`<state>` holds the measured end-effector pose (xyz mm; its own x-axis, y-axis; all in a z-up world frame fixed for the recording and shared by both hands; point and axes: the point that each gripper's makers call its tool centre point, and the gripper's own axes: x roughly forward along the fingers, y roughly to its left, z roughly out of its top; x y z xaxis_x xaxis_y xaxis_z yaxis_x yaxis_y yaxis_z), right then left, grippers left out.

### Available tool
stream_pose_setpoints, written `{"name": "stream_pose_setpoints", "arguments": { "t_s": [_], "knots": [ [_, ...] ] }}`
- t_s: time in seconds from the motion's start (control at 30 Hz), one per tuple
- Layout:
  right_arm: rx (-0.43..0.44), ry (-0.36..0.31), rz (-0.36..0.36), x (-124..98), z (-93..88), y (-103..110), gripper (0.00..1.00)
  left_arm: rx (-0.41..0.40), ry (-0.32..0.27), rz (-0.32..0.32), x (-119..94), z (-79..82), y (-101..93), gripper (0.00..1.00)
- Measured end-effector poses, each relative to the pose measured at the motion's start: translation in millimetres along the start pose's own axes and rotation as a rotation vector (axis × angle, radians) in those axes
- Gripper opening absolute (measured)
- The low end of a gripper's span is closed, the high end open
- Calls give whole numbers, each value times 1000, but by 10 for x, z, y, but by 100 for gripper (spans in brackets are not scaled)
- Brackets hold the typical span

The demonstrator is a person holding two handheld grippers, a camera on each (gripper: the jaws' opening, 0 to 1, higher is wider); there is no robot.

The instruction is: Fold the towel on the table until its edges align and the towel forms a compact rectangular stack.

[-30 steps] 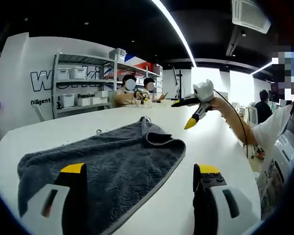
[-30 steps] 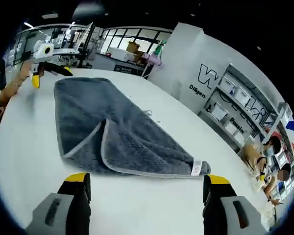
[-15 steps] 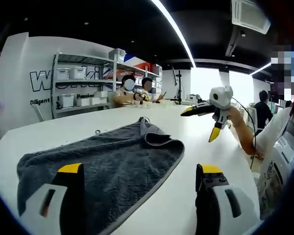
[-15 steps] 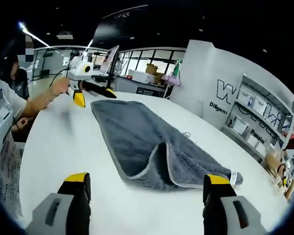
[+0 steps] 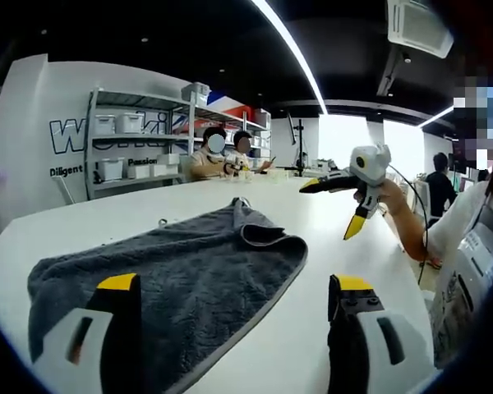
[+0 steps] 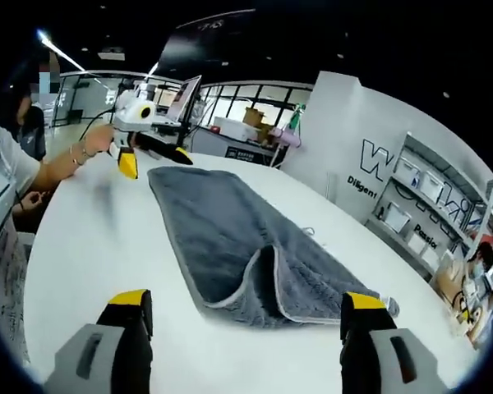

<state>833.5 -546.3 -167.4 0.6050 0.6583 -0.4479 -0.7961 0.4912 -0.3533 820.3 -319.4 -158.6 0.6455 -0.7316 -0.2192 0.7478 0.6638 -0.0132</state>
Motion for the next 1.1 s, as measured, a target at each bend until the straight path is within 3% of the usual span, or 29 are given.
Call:
{"name": "stream_pose_setpoints", "arguments": {
  "t_s": [0.17, 0.23, 0.37, 0.53, 0.77, 0.97, 1.1],
  "knots": [
    [30, 17, 7, 185, 0, -117, 84, 3, 4, -1, -2, -4, -5, 100],
    [33, 22, 4, 248, 0, -162, 75, 5, 5, -5, 0, -7, -24, 100],
    [-18, 78, -40, 386, -65, -327, 59, 12, 12, -6, 7, -28, -41, 100],
    [-54, 114, -42, 548, -126, -386, 38, 14, 16, -8, 13, -35, -47, 100],
    [-105, 199, -20, 790, -284, -352, 28, 15, 16, -8, 8, -34, -51, 100],
    [-121, 227, -17, 897, -372, -379, 18, 18, 14, -10, -4, -23, -59, 100],
    [-112, 215, -14, 878, -370, -385, 4, 21, 12, -11, -10, -17, -61, 100]
  ]
}}
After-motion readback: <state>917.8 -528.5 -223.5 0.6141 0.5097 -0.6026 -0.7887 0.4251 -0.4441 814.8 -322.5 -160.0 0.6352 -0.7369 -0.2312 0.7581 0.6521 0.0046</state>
